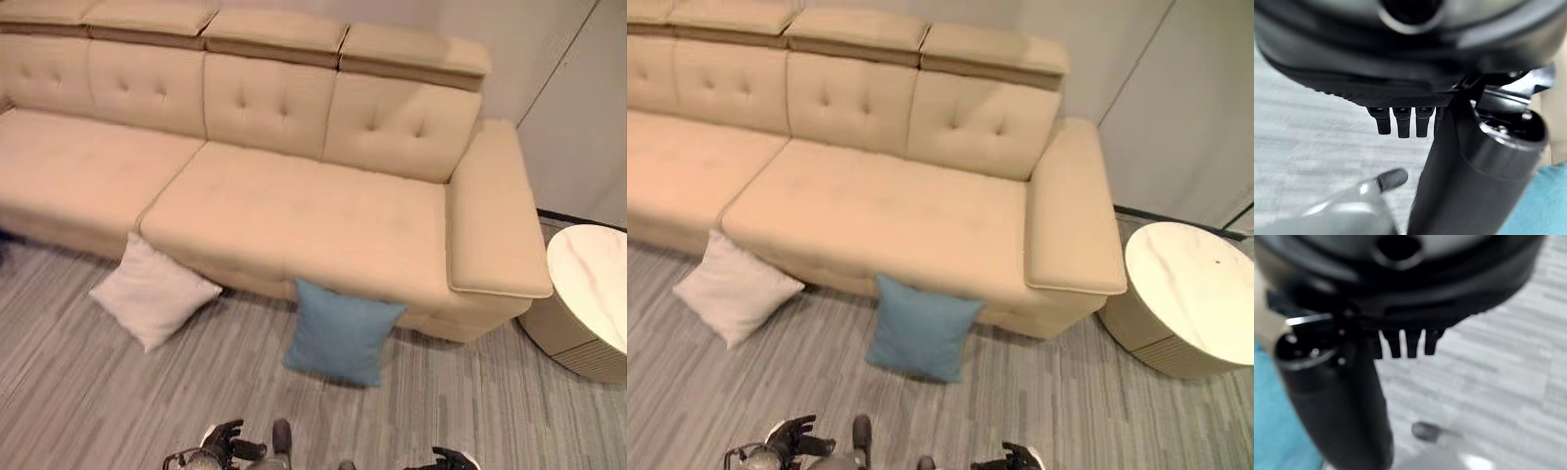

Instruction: Pick up all the scattered cushions and arrange them neatly on the sofa.

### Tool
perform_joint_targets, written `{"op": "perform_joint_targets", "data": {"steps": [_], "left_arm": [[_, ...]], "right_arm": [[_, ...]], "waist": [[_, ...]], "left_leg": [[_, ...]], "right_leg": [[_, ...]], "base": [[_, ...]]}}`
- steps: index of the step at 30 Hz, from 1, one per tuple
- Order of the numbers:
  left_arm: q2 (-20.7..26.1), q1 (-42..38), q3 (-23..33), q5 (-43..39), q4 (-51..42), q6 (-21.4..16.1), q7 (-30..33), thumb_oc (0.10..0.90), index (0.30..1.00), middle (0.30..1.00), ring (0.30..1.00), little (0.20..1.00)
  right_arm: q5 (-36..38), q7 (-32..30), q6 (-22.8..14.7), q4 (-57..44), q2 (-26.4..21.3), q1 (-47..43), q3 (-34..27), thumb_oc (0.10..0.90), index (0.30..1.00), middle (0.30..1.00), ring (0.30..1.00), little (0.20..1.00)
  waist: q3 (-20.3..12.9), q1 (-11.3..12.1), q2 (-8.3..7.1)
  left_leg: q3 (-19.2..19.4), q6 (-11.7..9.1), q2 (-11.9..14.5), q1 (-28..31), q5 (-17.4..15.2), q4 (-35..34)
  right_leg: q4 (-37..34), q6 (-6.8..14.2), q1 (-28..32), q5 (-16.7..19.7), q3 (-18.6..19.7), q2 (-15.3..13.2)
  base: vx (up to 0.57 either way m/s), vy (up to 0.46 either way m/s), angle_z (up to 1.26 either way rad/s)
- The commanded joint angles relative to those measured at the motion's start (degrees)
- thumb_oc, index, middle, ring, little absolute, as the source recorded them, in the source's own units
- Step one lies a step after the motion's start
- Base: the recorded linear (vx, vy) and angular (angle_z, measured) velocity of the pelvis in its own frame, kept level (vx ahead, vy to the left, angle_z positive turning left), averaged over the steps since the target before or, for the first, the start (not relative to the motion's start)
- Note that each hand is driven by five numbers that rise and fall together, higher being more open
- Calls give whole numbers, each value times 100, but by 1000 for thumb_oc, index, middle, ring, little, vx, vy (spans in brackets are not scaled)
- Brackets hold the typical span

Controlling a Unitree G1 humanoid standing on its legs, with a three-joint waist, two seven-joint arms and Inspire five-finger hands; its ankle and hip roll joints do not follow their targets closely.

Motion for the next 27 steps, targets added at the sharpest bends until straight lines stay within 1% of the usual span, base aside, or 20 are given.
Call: {"op": "perform_joint_targets", "data": {"steps": [1, 2, 3, 5, 7, 9, 10, 12, 14, 15, 16, 17, 18, 19, 20, 22, 23, 25, 27], "left_arm": [[147, 8, -7, 106, 60, -69, -5, 800, 900, 900, 900, 900], [161, 2, 1, 100, 48, -66, -4, 800, 900, 900, 900, 900], [209, -22, 27, 56, 10, -64, 15, 800, 900, 900, 900, 900], [246, -16, 61, 30, 6, -65, 20, 800, 900, 900, 900, 900], [265, 8, 87, 23, 13, -71, 32, 800, 900, 900, 900, 900], [276, 12, 99, 29, 42, -67, 33, 800, 900, 900, 900, 900], [275, 13, 98, 29, 42, -68, 33, 800, 900, 900, 900, 900], [289, 19, 87, 36, 76, -65, 27, 800, 900, 900, 900, 900], [296, 26, 72, 55, 81, -64, 15, 800, 900, 900, 900, 900], [294, 17, 69, 70, 81, -67, 11, 800, 900, 900, 900, 900], [290, 19, 49, 92, 75, -74, 14, 800, 900, 900, 900, 900], [273, -11, 25, 115, 56, -85, -1, 800, 900, 900, 900, 900], [273, -10, 24, 115, 56, -85, -1, 800, 900, 900, 900, 900], [242, -69, -49, 150, 47, -100, -14, 800, 900, 900, 900, 900], [222, -98, -89, 162, 25, -104, -35, 800, 900, 900, 900, 900], [180, -173, -178, 152, -33, -108, -50, 800, 900, 900, 900, 900], [152, -221, -214, 143, -62, -108, -48, 800, 900, 900, 900, 900], [116, -250, -242, 85, -96, -113, -39, 800, 900, 900, 900, 900], [95, -237, -263, 25, -136, -129, -49, 800, 900, 900, 900, 900]], "right_arm": [[-39, -96, -98, -158, -241, -247, 48, 800, 900, 900, 900, 900], [-47, -92, -97, -180, -231, -266, 57, 800, 900, 900, 900, 900], [-69, -97, -81, -231, -215, -352, 100, 800, 900, 900, 900, 900], [-72, -103, -93, -282, -196, -386, 112, 800, 900, 900, 900, 900], [-89, -119, -103, -305, -212, -401, 123, 800, 900, 900, 900, 900], [-119, -137, -100, -314, -228, -435, 141, 800, 900, 900, 900, 900], [-119, -137, -100, -314, -229, -435, 141, 800, 900, 900, 900, 900], [-151, -145, -87, -359, -265, -474, 174, 800, 900, 900, 900, 900], [-157, -139, -82, -378, -282, -462, 188, 800, 900, 900, 900, 900], [-152, -131, -82, -370, -291, -453, 182, 800, 900, 900, 900, 900], [-143, -129, -87, -369, -296, -429, 187, 800, 900, 900, 900, 900], [-120, -130, -96, -344, -316, -383, 164, 800, 900, 900, 900, 900], [-120, -130, -97, -344, -316, -383, 164, 800, 900, 900, 900, 900], [-64, -136, -126, -328, -325, -343, 135, 800, 900, 900, 900, 900], [-34, -138, -134, -310, -332, -317, 105, 800, 900, 900, 900, 900], [31, -151, -158, -286, -380, -336, 89, 800, 900, 900, 900, 900], [51, -173, -167, -272, -410, -356, 88, 800, 900, 900, 900, 900], [103, -180, -169, -268, -438, -375, 86, 800, 900, 900, 900, 900], [123, -185, -179, -258, -461, -372, 100, 800, 900, 900, 900, 900]], "waist": [[-92, 180, -185], [-80, 177, -167], [-15, 167, -121], [13, 169, -71], [3, 188, -49], [-12, 212, -45], [-9, 209, -42], [25, 171, -29], [48, 132, -36], [64, 104, -45], [72, 73, -59], [60, 42, -94], [62, 40, -94], [56, -21, -121], [66, -44, -134], [166, -80, -189], [224, -82, -211], [271, -76, -218], [270, -39, -224]], "left_leg": [[-141, -174, -94, -204, -884, 686], [-112, -131, -100, -157, -922, 687], [-60, -38, -83, -102, -986, 699], [-21, -4, -55, -25, -1018, 654], [33, -9, -57, 109, -1065, 565], [91, -29, -32, 211, -1115, 505], [86, -30, -29, 216, -1116, 503], [155, -60, -18, 396, -1184, 445], [137, -69, -30, 451, -1206, 445], [117, -72, -38, 474, -1217, 461], [101, -80, -58, 509, -1242, 465], [83, -135, -51, 533, -1300, 488], [81, -136, -50, 534, -1301, 491], [101, -243, -9, 476, -1378, 646], [134, -307, 46, 409, -1406, 802], [232, -444, 133, 105, -1438, 1393], [255, -480, 178, -85, -1428, 1715], [229, -508, 231, -316, -1352, 2049], [111, -483, 210, -448, -1353, 1974]], "right_leg": [[423, 246, -340, 174, 81, 39], [646, 296, -454, 203, 91, 13], [1185, 411, -796, 304, 111, -40], [1455, 470, -1024, 421, -11, -121], [1183, 422, -1023, 405, -311, -244], [862, 377, -1107, 508, -637, -355], [854, 376, -1098, 510, -642, -352], [588, 369, -1352, 727, -1024, -393], [534, 357, -1358, 710, -1049, -351], [543, 370, -1367, 717, -1020, -322], [497, 347, -1324, 696, -956, -264], [370, 293, -1248, 686, -879, -194], [363, 293, -1241, 688, -882, -193], [221, 223, -1152, 668, -882, -159], [140, 189, -1090, 648, -905, -148], [39, 112, -978, 628, -968, -184], [13, 63, -943, 609, -981, -197], [-45, -8, -887, 566, -971, -165], [-123, -11, -825, 527, -913, -133]], "base": [[80, 92, -30], [118, 161, -35], [82, 132, -30], [81, 81, -36], [119, 3, -52], [111, -43, -26], [89, -33, -18], [138, -42, -41], [110, -45, -26], [127, -80, -9], [155, -158, -11], [122, -138, -2], [140, -215, 2], [86, -171, 1], [89, -225, 11], [9, -143, 44], [-7, -104, 53], [21, -64, 18], [92, -21, -15]]}}
